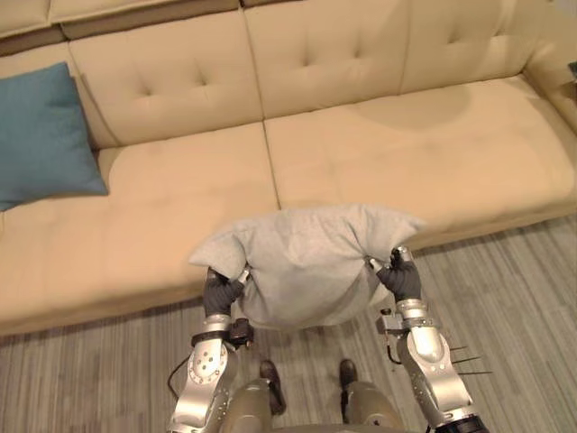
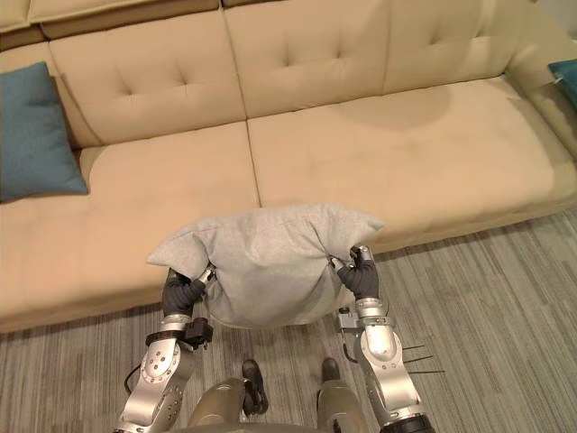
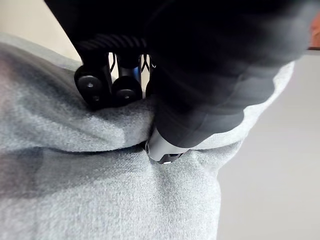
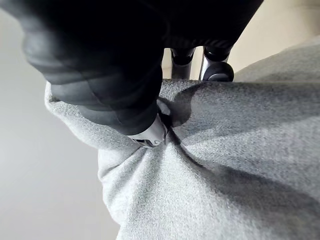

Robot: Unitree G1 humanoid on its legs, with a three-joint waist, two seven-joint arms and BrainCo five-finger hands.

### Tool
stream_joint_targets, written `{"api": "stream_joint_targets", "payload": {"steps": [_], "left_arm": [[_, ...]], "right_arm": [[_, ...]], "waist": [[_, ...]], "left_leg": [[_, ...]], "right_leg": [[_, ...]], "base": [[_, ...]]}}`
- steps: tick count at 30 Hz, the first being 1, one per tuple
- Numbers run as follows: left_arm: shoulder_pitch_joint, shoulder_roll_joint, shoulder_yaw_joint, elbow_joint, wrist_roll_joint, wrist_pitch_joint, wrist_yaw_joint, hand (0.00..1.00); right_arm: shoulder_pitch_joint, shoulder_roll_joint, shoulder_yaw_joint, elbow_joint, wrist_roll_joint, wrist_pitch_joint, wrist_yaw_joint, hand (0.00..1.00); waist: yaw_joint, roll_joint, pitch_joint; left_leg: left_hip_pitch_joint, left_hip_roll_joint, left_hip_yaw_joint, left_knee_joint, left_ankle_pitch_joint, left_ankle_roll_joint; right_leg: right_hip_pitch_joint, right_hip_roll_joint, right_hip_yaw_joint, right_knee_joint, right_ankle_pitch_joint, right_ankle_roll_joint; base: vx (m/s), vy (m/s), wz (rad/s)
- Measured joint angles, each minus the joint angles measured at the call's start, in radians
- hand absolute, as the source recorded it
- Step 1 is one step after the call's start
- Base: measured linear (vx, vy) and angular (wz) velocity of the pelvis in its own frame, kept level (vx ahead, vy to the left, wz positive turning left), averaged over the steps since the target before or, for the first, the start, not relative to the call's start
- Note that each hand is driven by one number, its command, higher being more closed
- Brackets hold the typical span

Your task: Pick up cushions and gather them together orderly.

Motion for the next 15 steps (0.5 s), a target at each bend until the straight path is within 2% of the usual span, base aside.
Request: {"api": "stream_joint_targets", "payload": {"steps": [1, 3, 4, 6, 7, 8, 9, 11, 12, 13, 14, 15], "left_arm": [[0.005, 0.004, 0.002, 0.0, 0.015, 0.005, 0.0, 1.0], [0.003, 0.004, 0.004, -0.002, 0.025, 0.006, 0.0, 1.0], [-0.001, 0.005, 0.005, -0.002, 0.027, 0.006, 0.0, 1.0], [-0.003, 0.01, 0.004, -0.003, 0.034, 0.007, 0.0, 1.0], [-0.003, 0.015, 0.002, -0.003, 0.037, 0.008, -0.001, 1.0], [-0.003, 0.024, -0.003, -0.001, 0.042, 0.011, -0.001, 1.0], [-0.005, 0.005, -0.026, 0.012, 0.042, 0.021, -0.003, 1.0], [-0.004, -0.007, -0.033, 0.012, 0.044, 0.022, -0.011, 1.0], [-0.005, -0.018, -0.032, 0.013, 0.043, 0.024, -0.012, 1.0], [-0.006, -0.024, -0.032, 0.013, 0.043, 0.024, -0.013, 1.0], [-0.004, -0.033, -0.031, 0.013, 0.042, 0.025, -0.017, 1.0], [-0.003, -0.037, -0.03, 0.012, 0.041, 0.025, -0.019, 1.0]], "right_arm": [[0.0, 0.0, 0.001, 0.003, -0.017, 0.0, 0.0, 1.0], [0.0, -0.003, 0.001, 0.009, -0.031, 0.0, 0.0, 1.0], [0.0, -0.005, 0.001, 0.01, -0.032, 0.0, 0.0, 1.0], [0.002, -0.007, 0.0, 0.013, -0.032, 0.003, 0.0, 1.0], [0.007, -0.006, 0.0, 0.013, -0.032, 0.005, 0.0, 1.0], [0.022, -0.005, -0.001, 0.013, -0.032, 0.006, 0.0, 1.0], [0.046, -0.022, -0.013, 0.013, -0.031, 0.014, 0.0, 1.0], [0.068, -0.017, -0.03, 0.012, -0.031, 0.031, 0.0, 1.0], [0.084, -0.014, -0.03, 0.008, -0.031, 0.04, 0.0, 1.0], [0.094, -0.014, -0.03, 0.001, -0.031, 0.043, 0.0, 1.0], [0.124, -0.015, -0.031, -0.034, -0.031, 0.047, -0.002, 1.0], [0.145, -0.016, -0.032, -0.066, -0.031, 0.047, -0.003, 1.0]], "waist": [[-0.012, 0.001, 0.0], [-0.029, -0.001, -0.003], [-0.029, -0.003, -0.003], [-0.044, -0.002, -0.003], [-0.052, -0.008, -0.005], [-0.071, -0.026, -0.01], [-0.078, 0.019, -0.011], [-0.074, 0.034, -0.015], [-0.07, 0.039, -0.013], [-0.065, 0.042, -0.011], [-0.044, 0.043, -0.01], [-0.035, 0.042, -0.007]], "left_leg": [[0.024, -0.007, -0.004, -0.001, -0.014, 0.018], [0.045, -0.018, -0.011, -0.015, -0.021, 0.026], [0.052, -0.024, -0.015, -0.038, -0.021, 0.026], [0.058, -0.04, -0.045, -0.076, -0.02, 0.025], [0.066, -0.054, -0.06, -0.091, -0.011, 0.009], [0.084, -0.08, -0.085, -0.095, -0.021, -0.017], [0.097, -0.058, -0.131, -0.083, -0.034, -0.046], [0.074, -0.027, -0.178, 0.0, -0.018, -0.073], [0.01, 0.008, -0.219, 0.168, -0.005, -0.093], [-0.02, 0.025, -0.23, 0.259, 0.015, -0.103], [-0.071, 0.067, -0.232, 0.419, 0.101, -0.087], [-0.094, 0.087, -0.225, 0.489, 0.136, -0.074]], "right_leg": [[-0.046, -0.01, -0.003, 0.102, 0.017, 0.017], [-0.083, -0.013, -0.031, 0.085, -0.032, -0.043], [-0.109, -0.011, -0.04, 0.0, -0.035, -0.055], [-0.119, 0.002, -0.048, -0.239, 0.025, -0.057], [-0.108, 0.005, -0.036, -0.359, 0.087, -0.057], [-0.092, -0.002, -0.011, -0.44, 0.183, -0.078], [-0.084, 0.013, -0.031, -0.389, 0.218, -0.106], [-0.079, 0.03, -0.056, -0.346, 0.17, -0.129], [-0.05, 0.05, -0.08, -0.338, 0.144, -0.149], [-0.03, 0.062, -0.091, -0.338, 0.133, -0.159], [0.017, 0.082, -0.097, -0.339, 0.111, -0.18], [0.046, 0.084, -0.097, -0.342, 0.094, -0.185]], "base": [[0.02, 0.036, 0.1], [0.07, 0.024, 0.11], [0.15, -0.005, 0.1], [0.2, -0.041, 0.29], [0.3, -0.109, 0.61], [0.42, -0.191, 0.85], [0.39, -0.183, 0.75], [0.42, -0.175, 0.36], [0.41, -0.18, 0.19], [0.37, -0.183, 0.05], [0.28, -0.116, -0.06], [0.34, -0.116, -0.09]]}}
